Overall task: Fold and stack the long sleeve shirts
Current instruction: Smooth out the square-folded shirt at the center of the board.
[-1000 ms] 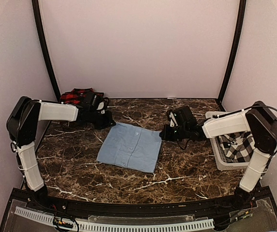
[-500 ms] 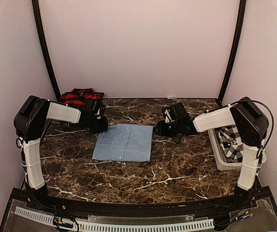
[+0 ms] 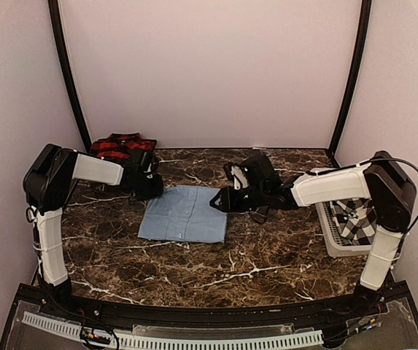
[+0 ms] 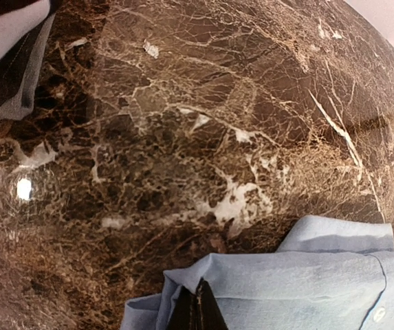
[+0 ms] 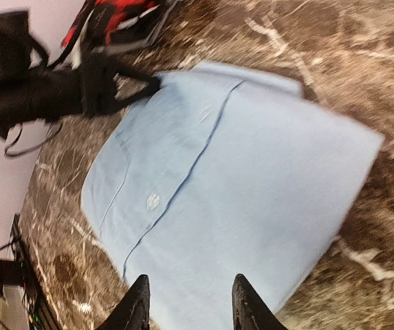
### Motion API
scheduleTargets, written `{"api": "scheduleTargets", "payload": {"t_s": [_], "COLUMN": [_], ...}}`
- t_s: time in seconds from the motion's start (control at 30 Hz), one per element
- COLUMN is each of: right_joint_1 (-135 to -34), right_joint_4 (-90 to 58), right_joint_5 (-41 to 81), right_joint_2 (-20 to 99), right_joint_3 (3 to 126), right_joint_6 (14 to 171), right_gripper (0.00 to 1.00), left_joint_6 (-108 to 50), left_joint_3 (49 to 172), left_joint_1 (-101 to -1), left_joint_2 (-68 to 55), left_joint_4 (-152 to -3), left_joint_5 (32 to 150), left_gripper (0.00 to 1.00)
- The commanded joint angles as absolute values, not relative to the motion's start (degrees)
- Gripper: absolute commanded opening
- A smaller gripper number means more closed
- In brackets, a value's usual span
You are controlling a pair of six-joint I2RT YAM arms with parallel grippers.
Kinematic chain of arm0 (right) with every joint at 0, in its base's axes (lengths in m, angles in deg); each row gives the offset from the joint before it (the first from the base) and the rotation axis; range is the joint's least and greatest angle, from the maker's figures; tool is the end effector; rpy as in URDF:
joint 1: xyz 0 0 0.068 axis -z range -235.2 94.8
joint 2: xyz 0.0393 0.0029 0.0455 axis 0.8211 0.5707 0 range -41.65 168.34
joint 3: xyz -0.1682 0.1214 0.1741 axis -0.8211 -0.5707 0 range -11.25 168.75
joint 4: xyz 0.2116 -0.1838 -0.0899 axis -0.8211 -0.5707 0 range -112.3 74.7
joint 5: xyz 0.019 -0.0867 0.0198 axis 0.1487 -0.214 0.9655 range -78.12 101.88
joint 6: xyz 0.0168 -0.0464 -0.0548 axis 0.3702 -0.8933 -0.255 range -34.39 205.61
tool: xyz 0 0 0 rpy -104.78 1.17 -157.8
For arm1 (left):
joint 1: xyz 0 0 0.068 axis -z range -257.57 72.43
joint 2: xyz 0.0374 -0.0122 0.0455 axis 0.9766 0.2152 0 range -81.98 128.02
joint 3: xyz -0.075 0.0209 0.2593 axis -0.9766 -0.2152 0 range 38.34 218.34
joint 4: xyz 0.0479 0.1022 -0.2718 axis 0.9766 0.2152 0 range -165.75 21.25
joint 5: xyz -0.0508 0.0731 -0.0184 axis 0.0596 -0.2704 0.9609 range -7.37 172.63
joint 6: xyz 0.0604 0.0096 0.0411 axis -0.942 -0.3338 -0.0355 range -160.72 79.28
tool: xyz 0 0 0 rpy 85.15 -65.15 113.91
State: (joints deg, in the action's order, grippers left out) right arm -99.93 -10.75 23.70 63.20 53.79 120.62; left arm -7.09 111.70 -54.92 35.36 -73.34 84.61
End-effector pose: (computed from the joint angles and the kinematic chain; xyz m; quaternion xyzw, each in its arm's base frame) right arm 0.3110 0.3259 0.1560 -0.1220 0.8762 0.3633 0.2923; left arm 0.4391 -0.1855 0.0968 -0.0824 0.9247 -0.1893 0.3199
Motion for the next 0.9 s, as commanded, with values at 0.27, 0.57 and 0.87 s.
{"api": "scheduleTargets", "payload": {"t_s": [0.27, 0.57, 0.87], "right_joint_1": [-105.03, -104.16, -102.83], "right_joint_4": [1.87, -3.26, -10.38], "right_joint_5": [36.37, 32.88, 28.58], "right_joint_2": [61.1, 70.18, 73.74], "right_joint_3": [40.38, 47.75, 52.77], "right_joint_6": [119.7, 119.23, 124.07], "right_gripper": [0.39, 0.38, 0.38], "left_joint_6": [-7.57, -9.15, -12.1], "left_joint_3": [113.68, 116.26, 120.62], "left_joint_1": [-55.16, -55.16, -55.09], "left_joint_2": [38.14, 38.27, 32.98], "left_joint_4": [-69.87, -68.05, -62.74], "left_joint_5": [84.11, 85.03, 83.58], "left_gripper": [0.0, 0.0, 0.52]}}
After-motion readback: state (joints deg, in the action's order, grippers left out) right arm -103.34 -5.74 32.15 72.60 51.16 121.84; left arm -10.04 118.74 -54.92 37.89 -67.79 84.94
